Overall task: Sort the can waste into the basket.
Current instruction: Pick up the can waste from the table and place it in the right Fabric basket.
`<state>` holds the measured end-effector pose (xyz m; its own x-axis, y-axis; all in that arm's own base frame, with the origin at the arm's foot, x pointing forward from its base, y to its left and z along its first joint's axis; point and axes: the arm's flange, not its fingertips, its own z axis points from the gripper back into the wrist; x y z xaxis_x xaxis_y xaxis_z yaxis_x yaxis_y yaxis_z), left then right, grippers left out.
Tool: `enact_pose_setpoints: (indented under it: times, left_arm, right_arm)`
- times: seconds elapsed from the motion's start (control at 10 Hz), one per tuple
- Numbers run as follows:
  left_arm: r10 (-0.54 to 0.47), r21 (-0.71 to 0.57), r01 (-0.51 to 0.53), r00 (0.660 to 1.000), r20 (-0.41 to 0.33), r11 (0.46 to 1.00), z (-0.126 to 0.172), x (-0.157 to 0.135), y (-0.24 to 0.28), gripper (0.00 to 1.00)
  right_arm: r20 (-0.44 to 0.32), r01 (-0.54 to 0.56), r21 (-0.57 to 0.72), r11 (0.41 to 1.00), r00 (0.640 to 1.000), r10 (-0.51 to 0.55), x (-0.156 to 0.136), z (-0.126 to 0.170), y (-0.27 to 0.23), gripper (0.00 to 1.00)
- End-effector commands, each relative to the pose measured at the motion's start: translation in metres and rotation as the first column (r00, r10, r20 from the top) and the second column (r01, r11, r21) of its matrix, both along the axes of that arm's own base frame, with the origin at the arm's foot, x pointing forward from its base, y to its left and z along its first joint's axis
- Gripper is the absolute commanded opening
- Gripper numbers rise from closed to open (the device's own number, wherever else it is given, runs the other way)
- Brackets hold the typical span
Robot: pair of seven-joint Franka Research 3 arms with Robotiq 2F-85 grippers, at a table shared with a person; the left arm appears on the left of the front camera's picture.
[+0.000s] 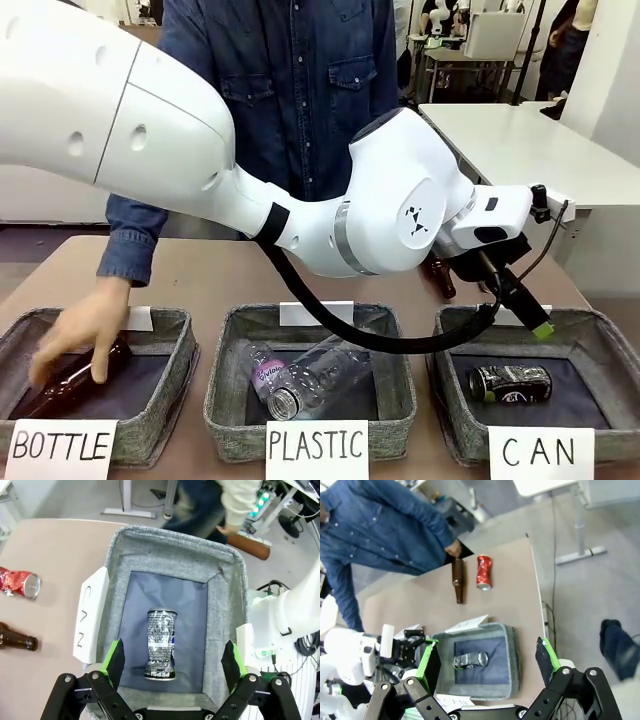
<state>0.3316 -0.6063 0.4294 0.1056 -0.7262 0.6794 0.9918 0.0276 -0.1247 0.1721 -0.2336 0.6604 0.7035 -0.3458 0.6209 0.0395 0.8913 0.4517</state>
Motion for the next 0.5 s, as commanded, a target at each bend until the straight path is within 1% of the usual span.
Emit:
enact_pose_setpoints:
  times: [0.0, 0.2, 0.3, 0.4]
  left_arm:
    - [0.015, -0.004, -0.015, 1.000, -0.006, 1.000, 0.006, -0.002, -0.002, 1.00]
    - [0.020, -0.007, -0.020, 1.000, -0.012, 1.000, 0.013, 0.001, 0.004, 1.00]
    - [0.026, -0.009, -0.026, 1.000, -0.006, 1.000, 0.026, 0.001, 0.015, 1.00]
    - [0.029, -0.005, -0.029, 0.999, -0.015, 1.000, 0.050, -0.001, 0.037, 1.00]
  right_arm:
    - [0.010, 0.019, 0.015, 1.000, 1.000, -0.019, 0.002, 0.000, 0.002, 1.00]
    - [0.010, 0.019, 0.015, 1.000, 1.000, -0.019, 0.002, 0.000, 0.002, 1.00]
    - [0.010, 0.019, 0.015, 1.000, 1.000, -0.019, 0.002, 0.000, 0.002, 1.00]
    - [0.010, 0.019, 0.015, 1.000, 1.000, -0.019, 0.002, 0.000, 0.002, 1.00]
